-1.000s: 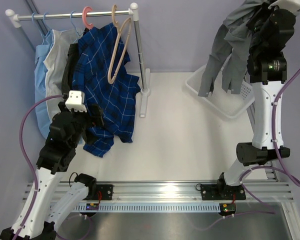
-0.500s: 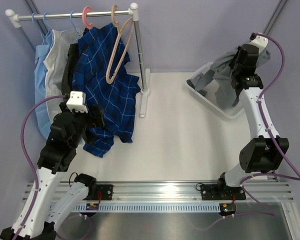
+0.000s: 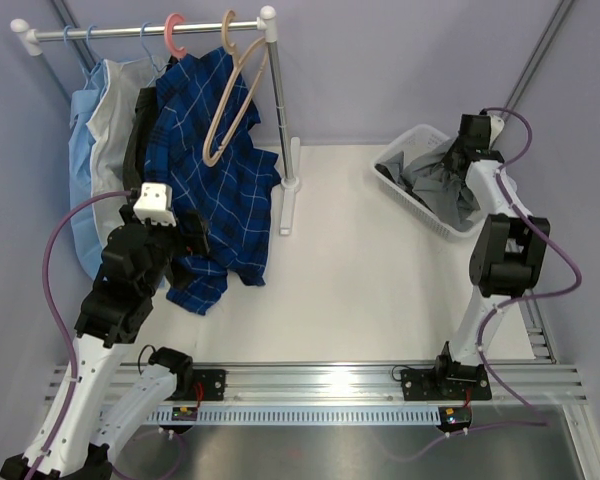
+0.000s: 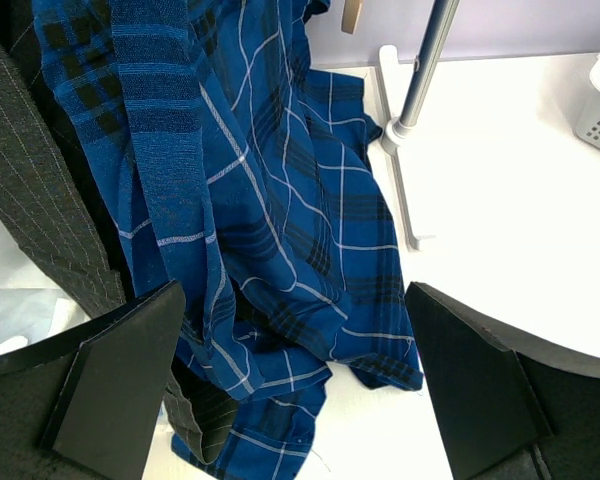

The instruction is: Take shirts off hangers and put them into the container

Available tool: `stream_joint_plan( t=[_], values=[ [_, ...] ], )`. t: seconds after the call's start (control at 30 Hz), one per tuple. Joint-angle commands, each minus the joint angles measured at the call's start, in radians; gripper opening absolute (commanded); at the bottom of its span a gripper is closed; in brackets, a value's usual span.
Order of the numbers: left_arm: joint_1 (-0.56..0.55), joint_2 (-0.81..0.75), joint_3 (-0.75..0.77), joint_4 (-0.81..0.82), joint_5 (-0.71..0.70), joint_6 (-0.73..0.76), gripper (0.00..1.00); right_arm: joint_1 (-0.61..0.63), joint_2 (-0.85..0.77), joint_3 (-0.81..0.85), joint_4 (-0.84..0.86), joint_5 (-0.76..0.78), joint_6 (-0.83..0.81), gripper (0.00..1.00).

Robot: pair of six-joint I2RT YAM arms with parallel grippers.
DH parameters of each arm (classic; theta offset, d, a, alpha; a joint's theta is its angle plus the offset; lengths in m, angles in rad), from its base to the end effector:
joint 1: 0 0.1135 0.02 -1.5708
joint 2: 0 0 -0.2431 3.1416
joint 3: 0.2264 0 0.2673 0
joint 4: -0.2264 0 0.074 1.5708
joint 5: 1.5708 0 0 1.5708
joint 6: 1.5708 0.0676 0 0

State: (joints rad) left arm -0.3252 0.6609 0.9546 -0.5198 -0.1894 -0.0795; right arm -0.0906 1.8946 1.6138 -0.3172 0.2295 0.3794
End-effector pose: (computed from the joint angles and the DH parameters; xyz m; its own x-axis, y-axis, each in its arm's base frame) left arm 0.1906 -0.0508 0.3641 -0.2229 -0.0072 -0.9748 0.1226 0.9918 -0.0353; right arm 0.4765 -0.0587 0.2507 -0.4188 0.4002 -0.8151 0.4634 0.8662 0.1871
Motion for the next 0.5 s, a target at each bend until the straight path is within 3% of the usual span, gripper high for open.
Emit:
stream_joint_plan(
  t=[0.0, 0.13, 0.23, 0.27, 0.3, 0.4, 0.47],
  values=[
    [0.005, -0.004, -0.002, 0.064, 0.019, -0.011, 0.99, -0.009, 0.133, 0.161, -0.183, -0.071, 0.052, 0.00],
    [0.005, -0.006, -0.004, 0.064, 0.013, -0.011, 0.99, -0.021, 0.225, 0.245, -0.318, -0.102, 0.082, 0.02],
    [0.005, -0.003, -0.005, 0.067, 0.022, -0.011, 0.99, -0.029, 0.273, 0.288, -0.390, -0.142, 0.067, 0.15],
    [0.005, -0.001, -0.005, 0.067, 0.027, -0.011, 0.99, -0.029, 0.302, 0.300, -0.408, -0.144, 0.064, 0.27],
    [0.005, 0.002, -0.004, 0.066, 0.030, -0.011, 0.99, -0.032, 0.314, 0.313, -0.442, -0.148, 0.059, 0.33],
    [0.005, 0.005, -0.001, 0.066, 0.031, -0.014, 0.99, -0.032, 0.322, 0.345, -0.471, -0.160, 0.039, 0.38],
    [0.005, 0.005, 0.006, 0.067, 0.034, -0.016, 0.99, -0.032, 0.241, 0.298, -0.427, -0.170, 0.032, 0.45]
  ],
)
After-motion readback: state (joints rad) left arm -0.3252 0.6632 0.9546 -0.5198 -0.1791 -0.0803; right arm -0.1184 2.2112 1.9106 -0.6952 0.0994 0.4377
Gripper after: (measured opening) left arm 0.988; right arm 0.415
